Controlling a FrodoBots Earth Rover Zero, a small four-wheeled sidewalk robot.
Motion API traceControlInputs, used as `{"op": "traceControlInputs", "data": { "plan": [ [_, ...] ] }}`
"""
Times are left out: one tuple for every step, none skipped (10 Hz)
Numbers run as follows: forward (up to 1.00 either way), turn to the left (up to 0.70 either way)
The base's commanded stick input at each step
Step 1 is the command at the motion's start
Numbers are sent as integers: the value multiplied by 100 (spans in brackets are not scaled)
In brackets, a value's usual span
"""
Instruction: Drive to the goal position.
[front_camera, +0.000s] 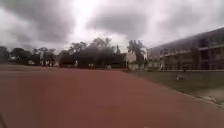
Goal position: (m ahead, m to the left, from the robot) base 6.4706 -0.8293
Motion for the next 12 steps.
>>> {"op": "traceControlInputs", "data": {
  "plan": [
    [70, 0],
    [70, 0],
    [70, 0],
    [70, 0],
    [70, 0],
    [70, 0],
    [70, 0],
    [70, 0],
    [70, 0],
    [70, 0],
    [70, 0],
    [70, 0]
  ]
}}
